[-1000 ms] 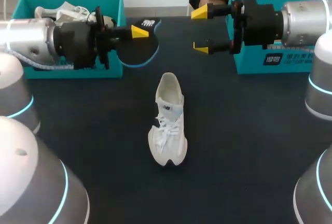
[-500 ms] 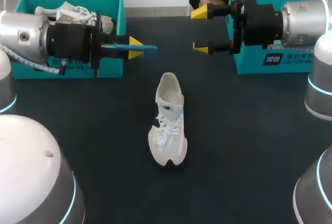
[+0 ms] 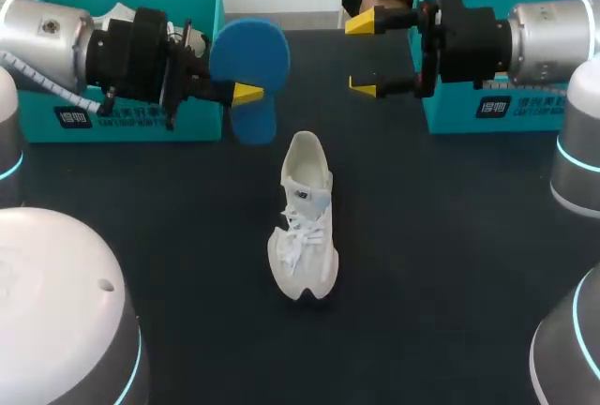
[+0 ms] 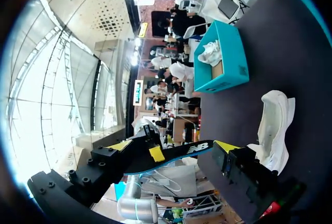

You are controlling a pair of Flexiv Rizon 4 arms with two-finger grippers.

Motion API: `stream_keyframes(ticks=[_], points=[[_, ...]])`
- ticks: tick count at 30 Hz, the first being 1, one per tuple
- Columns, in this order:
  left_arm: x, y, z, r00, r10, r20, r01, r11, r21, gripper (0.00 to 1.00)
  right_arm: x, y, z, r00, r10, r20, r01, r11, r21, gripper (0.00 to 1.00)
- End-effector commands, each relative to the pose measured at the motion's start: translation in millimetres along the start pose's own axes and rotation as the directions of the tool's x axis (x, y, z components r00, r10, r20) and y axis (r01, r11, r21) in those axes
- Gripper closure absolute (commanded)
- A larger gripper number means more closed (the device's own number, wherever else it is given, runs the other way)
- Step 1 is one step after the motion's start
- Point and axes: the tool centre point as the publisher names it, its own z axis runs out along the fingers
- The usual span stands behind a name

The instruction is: Take the shoe out of the shoebox, open the shoe tongue, remove and reinsert the insole, then place the shoe into the shoebox

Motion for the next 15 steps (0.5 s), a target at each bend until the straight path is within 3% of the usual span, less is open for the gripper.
stream_keyframes(ticks=[1,3,4,6,7,9,10,11,14,15], points=[[-5.8,-1.3,-0.3,0.799,-0.589,-0.122,0.582,0.808,-0.093,1.0,0.1,0.2,1.1,1.0,0.001,0.004,-0.001,1.0,0.0,0.0],[-5.8,-1.3,-0.3,0.799,-0.589,-0.122,0.582,0.808,-0.093,1.0,0.1,0.2,1.1,1.0,0.001,0.004,-0.001,1.0,0.0,0.0],[-4.6,2.6,1.1,0.757,-0.639,-0.132,0.631,0.769,-0.104,1.0,0.1,0.2,1.1,1.0,0.001,0.004,-0.001,1.0,0.0,0.0],[-5.6,11.5,4.4,0.641,-0.758,-0.124,0.739,0.652,-0.169,1.0,0.1,0.2,1.1,1.0,0.001,0.004,-0.001,1.0,0.0,0.0],[-5.8,14.2,4.3,0.614,-0.776,-0.144,0.759,0.631,-0.161,1.0,0.1,0.2,1.1,1.0,0.001,0.004,-0.001,1.0,0.0,0.0],[-6.6,19.9,5.7,0.506,-0.854,-0.122,0.828,0.521,-0.209,1.0,0.1,0.2,1.1,1.0,0.001,0.004,-0.001,1.0,0.0,0.0],[-5.5,21.4,4.8,0.438,-0.882,-0.172,0.863,0.466,-0.193,1.0,0.1,0.2,1.1,1.0,0.001,0.004,-0.001,1.0,0.0,0.0],[-6.3,23.3,5.2,0.348,-0.924,-0.157,0.9,0.376,-0.22,1.0,0.1,0.2,1.1,1.0,0.001,0.004,-0.001,1.0,0.0,0.0],[-6.6,28.3,6.1,0.199,-0.963,-0.183,0.943,0.239,-0.233,1.0,0.1,0.2,1.1,1.0,0.001,0.004,-0.001,1.0,0.0,0.0],[-6.6,28.9,5.5,0.182,-0.96,-0.214,0.951,0.227,-0.21,1.0,0.1,0.2,1.1,1.0,0.001,0.004,-0.001,1.0,0.0,0.0]])
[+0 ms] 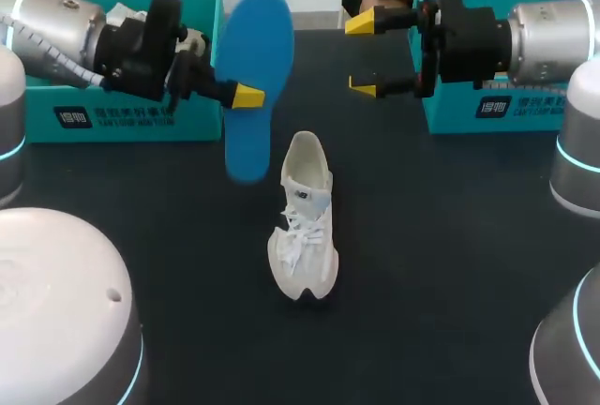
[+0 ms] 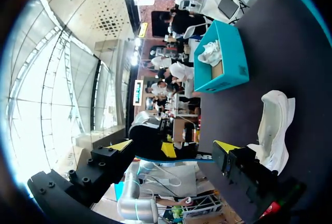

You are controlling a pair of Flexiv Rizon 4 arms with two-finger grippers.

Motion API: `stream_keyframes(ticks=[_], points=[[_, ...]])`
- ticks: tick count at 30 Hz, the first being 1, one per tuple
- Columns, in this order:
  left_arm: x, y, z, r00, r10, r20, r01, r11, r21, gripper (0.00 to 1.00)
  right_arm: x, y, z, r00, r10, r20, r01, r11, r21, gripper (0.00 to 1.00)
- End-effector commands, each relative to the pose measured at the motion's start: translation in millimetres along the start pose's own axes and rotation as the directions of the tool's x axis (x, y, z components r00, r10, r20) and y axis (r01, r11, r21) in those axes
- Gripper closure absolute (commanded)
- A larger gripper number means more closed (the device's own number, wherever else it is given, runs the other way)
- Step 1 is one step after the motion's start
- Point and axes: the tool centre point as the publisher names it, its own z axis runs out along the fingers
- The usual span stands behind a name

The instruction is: Take the shoe out of the shoebox, open the shoe tongue, remove and reinsert the insole, then place the shoe into the shoebox

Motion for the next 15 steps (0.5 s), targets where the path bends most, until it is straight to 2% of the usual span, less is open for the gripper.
stream_keyframes(ticks=[1,7,10,11,12,15], points=[[-10.8,1.7,1.3,0.609,-0.761,-0.222,0.758,0.641,-0.12,1.0,0.1,0.2,0.9,1.0,0.001,0.003,-0.001,1.0,0.0,0.0],[-19.1,15.9,4.2,0.452,-0.867,-0.207,0.864,0.484,-0.141,1.0,0.1,0.2,0.9,1.0,0.001,0.003,-0.001,1.0,0.0,0.0],[-22.1,27.4,8.5,0.344,-0.906,-0.245,0.908,0.388,-0.16,1.0,0.1,0.2,0.9,1.0,0.001,0.003,-0.001,1.0,0.0,0.0],[-23.3,31.1,10.2,0.316,-0.901,-0.297,0.915,0.372,-0.156,1.0,0.1,0.2,0.9,1.0,0.001,0.003,-0.001,1.0,0.0,0.0],[-24.4,35.3,12.3,0.288,-0.908,-0.303,0.924,0.347,-0.162,1.0,0.1,0.2,0.9,1.0,0.001,0.003,-0.001,1.0,0.0,0.0],[-26.6,41.0,17.2,0.269,-0.904,-0.331,0.932,0.331,-0.146,1.0,0.1,0.2,0.9,1.0,0.001,0.003,-0.001,1.0,0.0,0.0]])
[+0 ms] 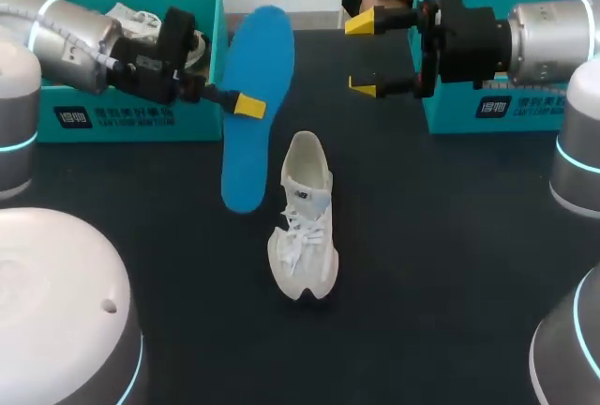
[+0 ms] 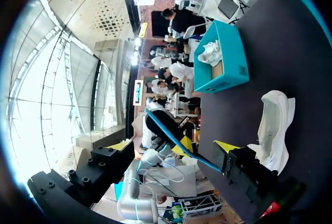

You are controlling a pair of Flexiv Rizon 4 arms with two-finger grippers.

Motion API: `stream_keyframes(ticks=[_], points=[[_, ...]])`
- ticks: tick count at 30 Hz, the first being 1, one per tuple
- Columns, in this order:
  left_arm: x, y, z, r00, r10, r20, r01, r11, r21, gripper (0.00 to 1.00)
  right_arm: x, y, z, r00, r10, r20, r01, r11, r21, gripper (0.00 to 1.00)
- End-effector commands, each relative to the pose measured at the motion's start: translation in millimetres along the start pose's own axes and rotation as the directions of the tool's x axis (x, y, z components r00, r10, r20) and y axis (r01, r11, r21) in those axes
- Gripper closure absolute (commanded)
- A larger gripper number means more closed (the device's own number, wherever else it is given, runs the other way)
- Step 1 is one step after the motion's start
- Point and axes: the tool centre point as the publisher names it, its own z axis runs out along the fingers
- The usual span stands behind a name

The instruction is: Take the shoe out of the shoebox, open the shoe tongue, remove and reinsert the insole, then place the shoe into the shoebox

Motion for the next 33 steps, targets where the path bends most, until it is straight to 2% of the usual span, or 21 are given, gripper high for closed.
stream_keyframes(ticks=[1,5,11,19,24,30,33], points=[[-14.2,3.6,10.0,0.686,-0.654,-0.318,0.679,0.733,-0.044,1.0,0.2,0.2,0.8,1.0,0.001,0.004,-0.001,1.0,0.0,0.0],[-10.2,-2.3,13.8,0.707,-0.616,-0.346,0.66,0.751,0.011,1.0,0.2,0.2,0.8,1.0,0.001,0.004,-0.001,1.0,0.0,0.0],[-13.2,-10.3,15.3,0.683,-0.612,-0.399,0.689,0.721,0.075,1.0,-1.1,-12.6,3.1,0.991,-0.014,0.131,0.02,0.999,-0.05,0.0],[-27.7,-16.7,19.1,0.671,-0.603,-0.432,0.714,0.683,0.155,1.0,8.7,-24.9,6.2,0.943,0.021,0.333,0.014,0.995,-0.101,0.0],[-31.0,-20.1,23.7,0.663,-0.604,-0.443,0.725,0.665,0.179,1.0,19.2,-28.6,14.7,0.878,0.03,0.477,0.026,0.994,-0.109,0.0],[-25.9,-24.0,25.0,0.698,-0.592,-0.402,0.694,0.698,0.176,1.0,28.2,-29.7,24.8,0.784,0.002,0.621,0.082,0.991,-0.106,0.0],[-24.5,-26.5,22.5,0.715,-0.586,-0.382,0.679,0.712,0.177,1.0,29.5,-30.0,29.1,0.753,-0.012,0.658,0.112,0.988,-0.11,0.0]])
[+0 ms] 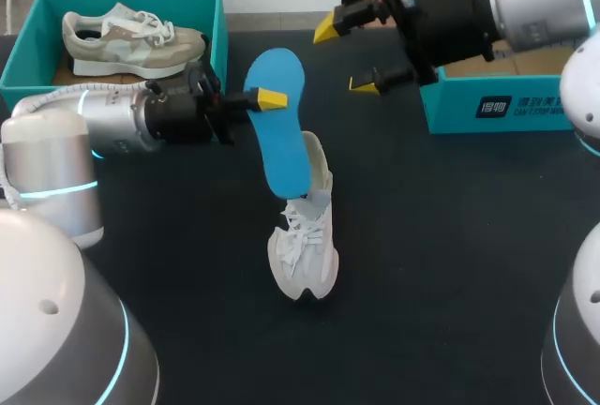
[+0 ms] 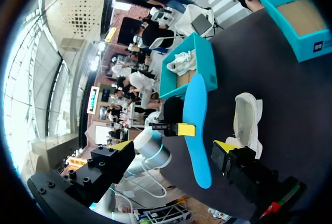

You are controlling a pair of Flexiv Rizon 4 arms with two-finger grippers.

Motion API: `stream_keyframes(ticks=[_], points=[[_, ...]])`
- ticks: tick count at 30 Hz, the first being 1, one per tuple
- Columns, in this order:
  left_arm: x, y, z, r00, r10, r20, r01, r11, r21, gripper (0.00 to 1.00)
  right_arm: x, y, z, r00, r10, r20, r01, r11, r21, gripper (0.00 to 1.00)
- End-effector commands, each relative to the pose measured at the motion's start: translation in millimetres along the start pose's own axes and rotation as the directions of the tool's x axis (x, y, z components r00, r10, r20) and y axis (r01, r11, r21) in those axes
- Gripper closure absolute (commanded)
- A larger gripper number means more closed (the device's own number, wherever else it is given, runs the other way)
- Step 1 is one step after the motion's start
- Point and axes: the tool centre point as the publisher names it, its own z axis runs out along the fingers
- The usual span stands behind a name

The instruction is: Take the shoe out of the shoebox, open the shoe tongue, remove and reinsert the insole, then place the shoe into the shoebox

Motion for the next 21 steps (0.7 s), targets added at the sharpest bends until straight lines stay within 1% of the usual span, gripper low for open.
stream_keyframes(ticks=[1,7,9,13,15,17,21], points=[[8.4,-1.5,-2.3,1.0,0.004,0.029,-0.004,1.0,-0.003,1.0,10.4,2.4,8.1,0.96,-0.013,0.28,0.018,1.0,-0.014,0.0],[8.4,-6.6,-3.3,0.999,-0.007,0.046,0.008,1.0,-0.027,1.0,16.7,0.5,11.7,0.906,-0.055,0.42,0.067,0.998,-0.013,0.0],[7.3,-7.8,-1.7,0.999,-0.01,0.053,0.012,0.999,-0.038,1.0,17.2,-1.1,15.2,0.874,-0.063,0.482,0.071,0.997,0.001,0.0],[5.8,-9.4,0.9,0.999,-0.018,0.051,0.02,0.999,-0.049,1.0,17.4,-3.6,24.4,0.777,-0.084,0.623,0.077,0.996,0.037,0.0],[4.6,-10.3,1.8,0.998,-0.021,0.051,0.023,0.998,-0.052,1.0,16.9,-4.5,29.3,0.704,-0.086,0.705,0.066,0.996,0.056,0.0],[3.5,-10.1,2.6,0.998,-0.023,0.052,0.026,0.998,-0.054,1.0,17.2,-5.4,35.1,0.616,-0.097,0.782,0.074,0.995,0.065,0.0],[0.2,-8.8,2.5,0.998,-0.04,0.058,0.043,0.998,-0.049,1.0,17.2,-5.4,35.1,0.616,-0.097,0.782,0.074,0.995,0.065,0.0]])
